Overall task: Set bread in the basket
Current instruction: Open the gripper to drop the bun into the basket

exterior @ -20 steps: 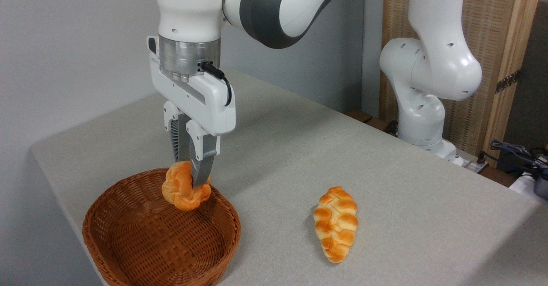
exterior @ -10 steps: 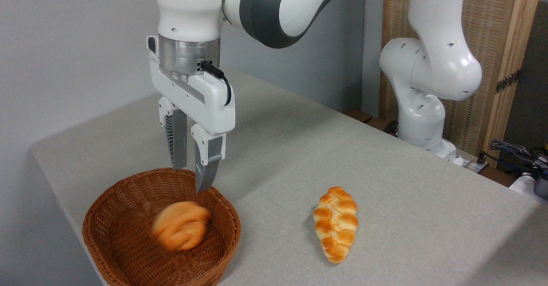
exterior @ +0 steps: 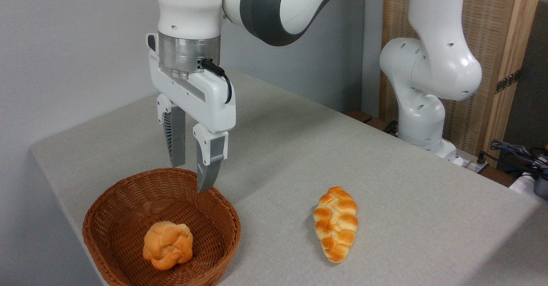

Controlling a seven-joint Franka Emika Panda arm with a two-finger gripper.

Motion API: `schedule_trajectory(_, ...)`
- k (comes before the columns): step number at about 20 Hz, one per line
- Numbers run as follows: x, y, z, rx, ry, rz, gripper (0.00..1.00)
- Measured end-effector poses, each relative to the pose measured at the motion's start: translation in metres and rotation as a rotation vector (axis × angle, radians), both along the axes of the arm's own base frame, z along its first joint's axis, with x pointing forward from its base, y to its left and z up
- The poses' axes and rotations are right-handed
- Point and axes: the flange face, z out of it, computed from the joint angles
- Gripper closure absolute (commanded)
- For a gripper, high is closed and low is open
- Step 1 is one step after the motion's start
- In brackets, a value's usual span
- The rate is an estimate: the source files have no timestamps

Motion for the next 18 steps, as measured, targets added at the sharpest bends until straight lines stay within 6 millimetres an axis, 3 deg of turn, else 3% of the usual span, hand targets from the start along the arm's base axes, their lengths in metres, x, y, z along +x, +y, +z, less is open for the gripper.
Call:
schedule_trajectory(11,-0.022,0.014,-0.001,-0.001,0.152,0.020,0.00)
schedule_trajectory(18,-0.027,0.023,0.003,-0.004,0.165,0.035,0.00)
